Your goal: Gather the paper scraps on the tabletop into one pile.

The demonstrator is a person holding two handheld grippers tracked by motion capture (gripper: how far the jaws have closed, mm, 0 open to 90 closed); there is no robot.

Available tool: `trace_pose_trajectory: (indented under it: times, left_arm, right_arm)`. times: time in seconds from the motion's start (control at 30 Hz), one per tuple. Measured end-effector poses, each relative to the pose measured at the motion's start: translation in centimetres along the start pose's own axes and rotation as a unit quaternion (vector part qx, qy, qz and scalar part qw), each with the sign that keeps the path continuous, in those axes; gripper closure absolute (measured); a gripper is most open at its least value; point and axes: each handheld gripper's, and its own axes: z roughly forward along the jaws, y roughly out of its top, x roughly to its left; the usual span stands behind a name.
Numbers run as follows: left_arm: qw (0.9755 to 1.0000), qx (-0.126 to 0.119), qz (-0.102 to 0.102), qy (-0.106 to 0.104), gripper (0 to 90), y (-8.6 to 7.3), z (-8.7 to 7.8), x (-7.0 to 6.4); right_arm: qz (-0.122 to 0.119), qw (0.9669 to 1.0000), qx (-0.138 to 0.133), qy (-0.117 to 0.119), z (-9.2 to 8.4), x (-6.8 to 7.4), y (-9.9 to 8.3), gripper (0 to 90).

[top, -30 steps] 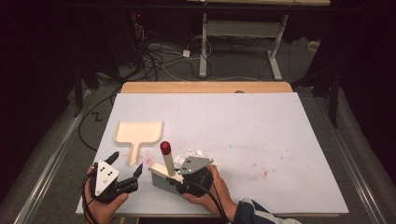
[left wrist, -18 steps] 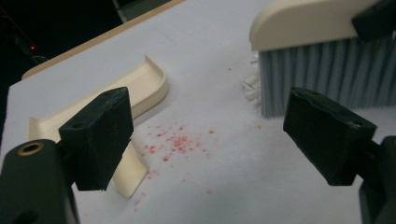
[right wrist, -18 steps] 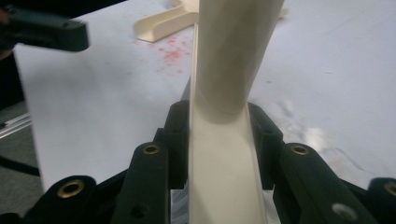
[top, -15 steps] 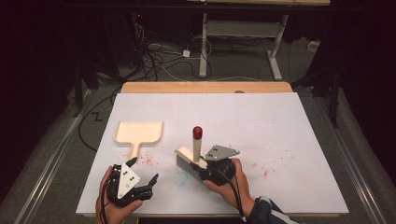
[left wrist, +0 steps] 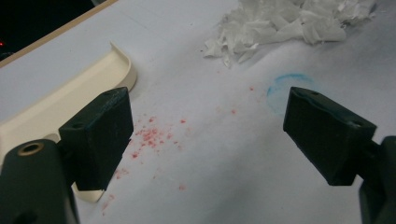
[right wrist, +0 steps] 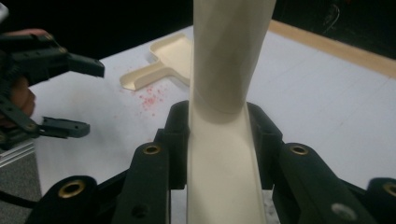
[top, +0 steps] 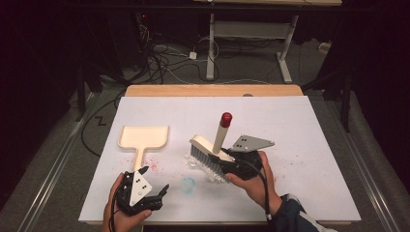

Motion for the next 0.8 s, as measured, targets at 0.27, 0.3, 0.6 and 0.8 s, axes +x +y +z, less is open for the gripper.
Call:
trace_pose_trajectory:
  times: [0.27,0.3,0.6,0.8]
  left_arm:
    - [0.9999,0.004,0.011,-0.002,15.1,-0.1,0.1,0.0]
    - [0.9999,0.004,0.013,-0.003,15.1,0.0,0.2,-0.1]
    - [0.9995,0.015,0.025,-0.007,15.1,0.0,0.5,-0.4]
    - [0.9993,0.019,0.029,-0.011,15.1,0.0,0.7,-0.5]
  right_arm:
    - [-0.044,0.9986,0.02,0.02,-5.8,-1.8,-2.1,67.9]
    - [-0.044,0.9986,0.02,0.02,-5.8,-1.8,-2.1,67.9]
    - [-0.073,0.9939,0.08,0.022,-9.2,-4.3,-6.3,68.0]
    - [-0.099,0.9863,0.118,0.059,-7.8,-3.7,-7.6,68.0]
